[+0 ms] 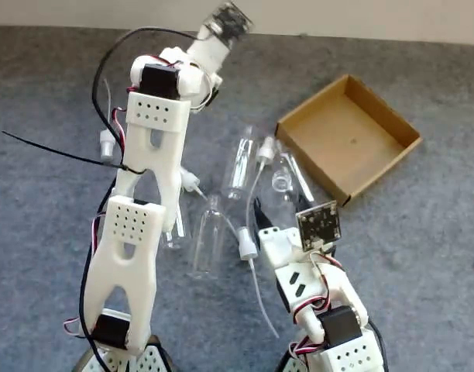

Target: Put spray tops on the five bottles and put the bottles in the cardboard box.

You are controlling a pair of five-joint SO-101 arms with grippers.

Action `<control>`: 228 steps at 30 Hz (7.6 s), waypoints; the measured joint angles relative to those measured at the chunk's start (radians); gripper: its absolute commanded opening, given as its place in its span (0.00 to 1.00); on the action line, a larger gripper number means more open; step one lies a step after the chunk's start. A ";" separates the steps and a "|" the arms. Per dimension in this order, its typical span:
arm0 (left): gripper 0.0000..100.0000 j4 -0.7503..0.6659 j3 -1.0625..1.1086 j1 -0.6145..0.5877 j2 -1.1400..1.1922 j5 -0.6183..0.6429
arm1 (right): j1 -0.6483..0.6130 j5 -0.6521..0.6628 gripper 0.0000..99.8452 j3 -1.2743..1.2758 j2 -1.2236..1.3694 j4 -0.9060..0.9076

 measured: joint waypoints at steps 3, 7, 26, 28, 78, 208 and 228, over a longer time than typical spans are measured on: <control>0.01 0.003 0.000 -0.002 -0.028 0.150 | -0.025 0.000 0.13 0.000 0.000 -0.063; 0.01 0.003 0.000 -0.002 -0.110 0.295 | -0.080 0.000 0.13 0.000 0.000 -0.107; 0.01 0.129 -0.005 0.307 -0.555 0.420 | -0.051 0.000 0.13 0.000 0.000 -0.038; 0.01 0.129 -0.005 0.342 -0.568 0.420 | -0.051 0.000 0.13 0.000 0.000 -0.038; 0.01 -0.044 0.950 0.365 -1.540 0.328 | -0.048 0.000 0.13 0.000 0.000 -0.009; 0.00 -0.937 3.158 0.572 -2.808 0.436 | 0.055 -0.031 0.13 -0.012 0.002 -0.138; 0.00 -1.056 3.288 0.727 -2.806 0.436 | 0.055 -0.031 0.13 0.003 0.002 -0.140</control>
